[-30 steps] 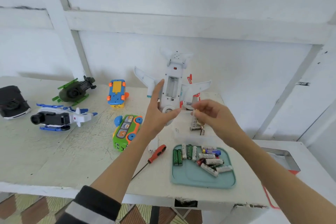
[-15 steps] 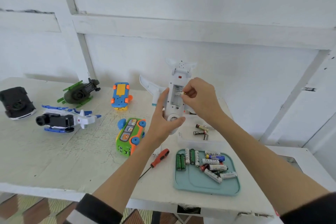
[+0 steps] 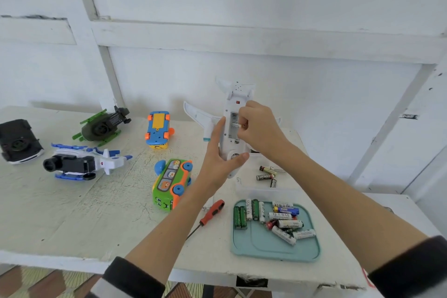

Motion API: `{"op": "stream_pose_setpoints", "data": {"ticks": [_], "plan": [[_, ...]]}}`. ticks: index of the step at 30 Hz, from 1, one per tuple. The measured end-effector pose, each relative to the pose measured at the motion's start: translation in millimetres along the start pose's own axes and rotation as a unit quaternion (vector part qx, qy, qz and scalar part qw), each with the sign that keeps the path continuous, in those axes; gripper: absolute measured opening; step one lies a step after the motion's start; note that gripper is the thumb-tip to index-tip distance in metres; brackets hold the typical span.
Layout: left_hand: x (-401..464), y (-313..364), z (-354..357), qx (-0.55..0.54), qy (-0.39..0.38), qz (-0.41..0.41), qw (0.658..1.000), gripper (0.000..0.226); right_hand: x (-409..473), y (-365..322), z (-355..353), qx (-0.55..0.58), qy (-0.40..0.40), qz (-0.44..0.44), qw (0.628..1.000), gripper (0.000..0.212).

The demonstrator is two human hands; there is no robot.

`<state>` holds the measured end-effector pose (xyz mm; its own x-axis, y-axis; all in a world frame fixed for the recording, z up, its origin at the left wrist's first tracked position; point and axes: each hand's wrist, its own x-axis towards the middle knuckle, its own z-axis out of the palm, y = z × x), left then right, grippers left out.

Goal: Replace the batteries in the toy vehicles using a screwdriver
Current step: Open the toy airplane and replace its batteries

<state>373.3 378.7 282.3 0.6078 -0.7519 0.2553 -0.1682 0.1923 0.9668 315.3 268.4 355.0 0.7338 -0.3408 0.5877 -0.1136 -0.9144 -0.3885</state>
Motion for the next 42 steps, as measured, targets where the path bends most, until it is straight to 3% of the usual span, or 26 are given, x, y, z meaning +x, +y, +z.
{"op": "stream_pose_setpoints", "data": {"ticks": [5,10,16,22,28,35,39,42], "plan": [[0,-4,-1,0.006,-0.031,0.012,0.999,0.088,6,8,-3,-0.020,-0.052,0.009,0.998,0.015],[5,-1,0,-0.023,-0.021,0.015,0.999,0.085,-2,12,5,-0.010,0.018,-0.046,0.999,0.009],[7,-2,0,-0.036,-0.017,0.013,0.999,0.085,-5,21,4,0.069,0.004,-0.033,0.997,0.007],[11,0,0,-0.040,-0.013,0.017,0.999,0.084,-4,22,5,0.056,-0.033,-0.045,0.997,0.010],[16,2,1,-0.039,-0.015,0.027,0.999,0.084,4,15,6,0.059,0.039,0.022,0.997,0.009],[14,0,0,-0.040,-0.017,0.019,0.999,0.086,4,17,7,0.016,-0.045,0.016,0.999,0.011],[14,2,-1,-0.038,-0.019,0.027,0.999,0.086,6,12,-1,0.062,-0.025,0.061,0.996,0.013],[13,6,-2,-0.044,-0.024,0.029,0.998,0.085,6,8,-5,0.036,-0.024,0.052,0.998,0.008]]}}
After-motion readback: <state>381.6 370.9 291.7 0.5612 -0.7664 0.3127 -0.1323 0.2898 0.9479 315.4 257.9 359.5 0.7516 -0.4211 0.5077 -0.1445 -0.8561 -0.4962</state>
